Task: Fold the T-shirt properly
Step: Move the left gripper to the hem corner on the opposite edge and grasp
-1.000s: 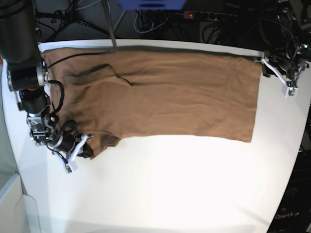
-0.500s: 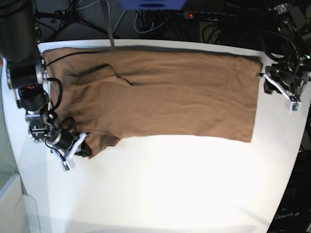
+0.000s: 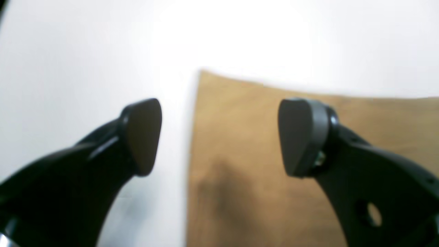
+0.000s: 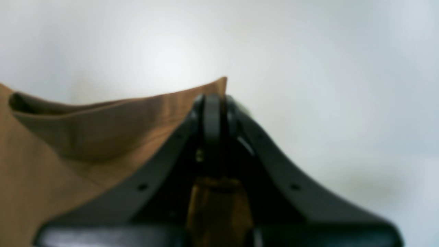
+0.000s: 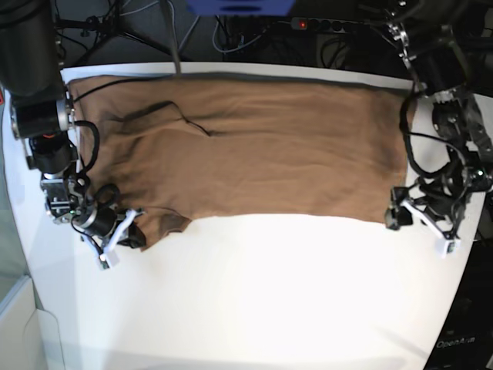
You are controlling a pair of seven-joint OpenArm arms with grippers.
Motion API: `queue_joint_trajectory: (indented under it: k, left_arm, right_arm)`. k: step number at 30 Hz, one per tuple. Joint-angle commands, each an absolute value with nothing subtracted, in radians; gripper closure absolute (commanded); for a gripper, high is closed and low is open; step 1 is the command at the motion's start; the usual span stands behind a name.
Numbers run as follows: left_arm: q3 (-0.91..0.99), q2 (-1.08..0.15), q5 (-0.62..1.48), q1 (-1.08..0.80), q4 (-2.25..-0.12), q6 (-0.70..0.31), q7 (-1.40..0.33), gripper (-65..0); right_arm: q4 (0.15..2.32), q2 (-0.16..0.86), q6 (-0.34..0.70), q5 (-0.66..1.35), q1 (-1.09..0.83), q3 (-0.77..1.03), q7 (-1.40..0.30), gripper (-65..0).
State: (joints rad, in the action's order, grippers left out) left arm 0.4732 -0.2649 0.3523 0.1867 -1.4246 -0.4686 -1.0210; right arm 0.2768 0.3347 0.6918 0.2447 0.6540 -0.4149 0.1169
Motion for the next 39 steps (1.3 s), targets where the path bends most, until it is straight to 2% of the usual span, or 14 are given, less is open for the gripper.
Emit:
queue_joint_trajectory:
  k: [1,6,20,27,33,35,39]
  left_arm:
    - [0.470,-0.283,0.348,0.203,-1.402,-0.461,-1.001,-51.2]
    - [0.449,-0.282,0.349,0.237,-1.265,-0.455,-0.898,-51.2]
    - [0.449,-0.309,0.343,0.254,-1.081,-0.452,-0.723,-51.2]
    - [0.446,-0.309,0.341,0.320,-0.949,-0.458,-0.705,-51.2]
    - [0.441,-0.309,0.340,0.328,-0.938,-0.458,-0.671,-50.9]
    - [0.409,-0.309,0.340,0.328,-0.938,-0.458,-0.667,-47.6]
    - [0.346,-0.306,0.340,0.331,-0.929,-0.453,-0.665,-30.6]
  right_arm:
    - [0.285,0.343,0.698,0.236,0.677,-0.417,0.102,-0.7]
    - [0.283,0.343,0.698,0.236,0.677,-0.417,0.102,-0.7]
    - [0.283,0.346,0.698,0.236,0.677,-0.417,0.102,-0.7]
    - [0.282,0.346,0.698,0.236,0.677,-0.417,0.102,-0.7]
    - [0.282,0.358,0.698,0.236,0.677,-0.417,0.102,-0.7]
    - [0.282,0.360,0.698,0.236,0.677,-0.417,0.102,-0.7]
    - [0.282,0.361,0.698,0.236,0.677,-0.417,0.102,-0.7]
